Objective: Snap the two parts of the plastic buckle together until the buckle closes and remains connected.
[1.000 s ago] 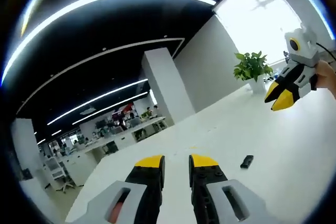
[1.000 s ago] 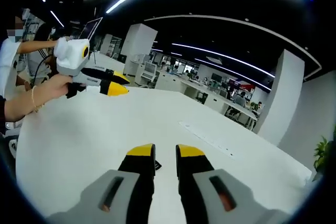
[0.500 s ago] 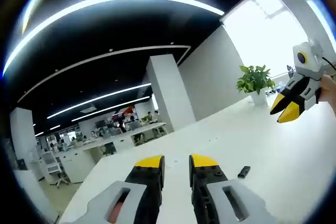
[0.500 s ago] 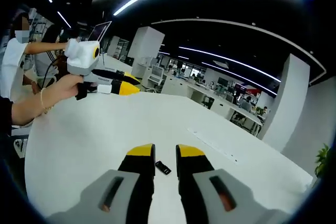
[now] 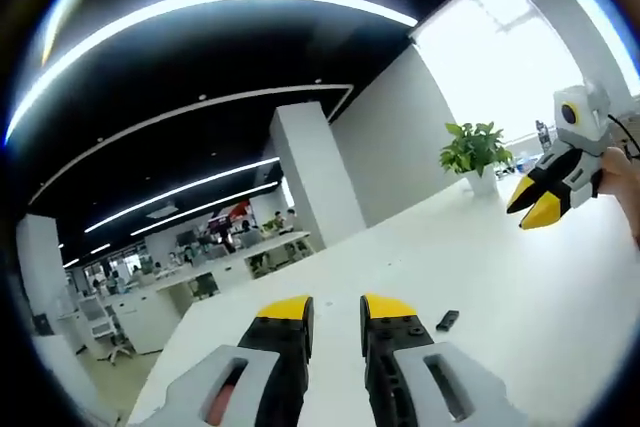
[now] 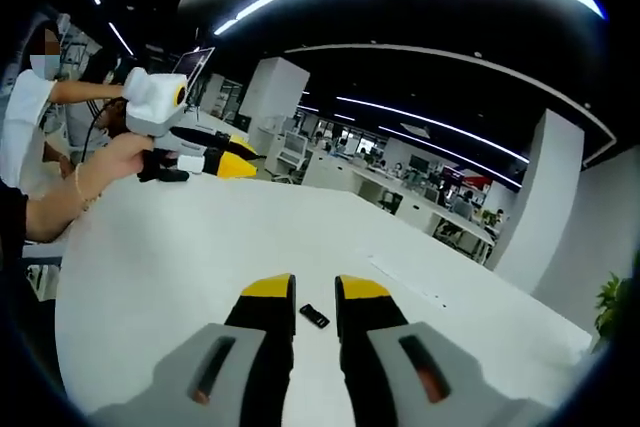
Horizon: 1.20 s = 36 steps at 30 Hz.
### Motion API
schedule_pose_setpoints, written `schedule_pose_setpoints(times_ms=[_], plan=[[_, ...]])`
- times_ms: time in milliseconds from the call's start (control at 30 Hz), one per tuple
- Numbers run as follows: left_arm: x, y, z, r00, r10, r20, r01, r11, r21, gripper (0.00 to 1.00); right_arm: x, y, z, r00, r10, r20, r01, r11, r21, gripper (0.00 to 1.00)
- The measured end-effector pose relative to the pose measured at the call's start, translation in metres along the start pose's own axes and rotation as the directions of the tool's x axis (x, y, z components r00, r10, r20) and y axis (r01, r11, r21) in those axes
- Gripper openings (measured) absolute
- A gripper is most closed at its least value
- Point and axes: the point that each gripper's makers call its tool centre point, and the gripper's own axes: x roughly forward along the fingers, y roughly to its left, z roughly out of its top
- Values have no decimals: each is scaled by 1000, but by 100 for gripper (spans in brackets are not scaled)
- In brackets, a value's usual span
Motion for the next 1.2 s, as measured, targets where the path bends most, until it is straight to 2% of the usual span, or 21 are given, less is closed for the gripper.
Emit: schedule_pose_setpoints(times_ms=[67,233,400,467,567,667,800,867,933,1067,1200], plan=[[-7,-2,3,1000,4,3,-4,1000,18,18,-5,7,0,1000,8,14,-7,1000,-5,16],[-37,-7,7,999,16,33,-16,1000,2,19,-20,27,1,999,23,47,-22,1000,-9,17],[-71,-9,0,997,41,61,-40,999,-25,19,-31,44,-3,997,36,66,-36,999,0,17],[-82,-10,-2,997,49,66,-49,999,-13,19,-35,50,-3,997,44,70,-44,999,3,17],[-101,-10,-12,998,55,37,-56,998,13,19,-40,55,-4,995,43,91,-44,999,13,17],[-119,-5,-16,996,83,38,-83,997,4,19,-47,57,-8,995,28,91,-31,999,26,17],[-139,-2,-16,992,115,59,-117,993,23,18,-63,52,-8,995,-18,94,19,1000,-14,17],[-147,-5,-18,991,120,55,-122,992,39,18,-67,50,-12,996,-29,81,30,999,-13,18],[-155,-12,-20,990,121,66,-124,991,51,18,-73,45,-13,993,-55,102,53,998,29,18],[-166,-29,-27,995,88,52,-93,992,88,19,-84,41,-23,989,-103,104,95,992,80,18],[-173,-37,-26,995,71,76,-76,995,58,19,-95,38,-26,985,-142,98,134,988,81,17]])
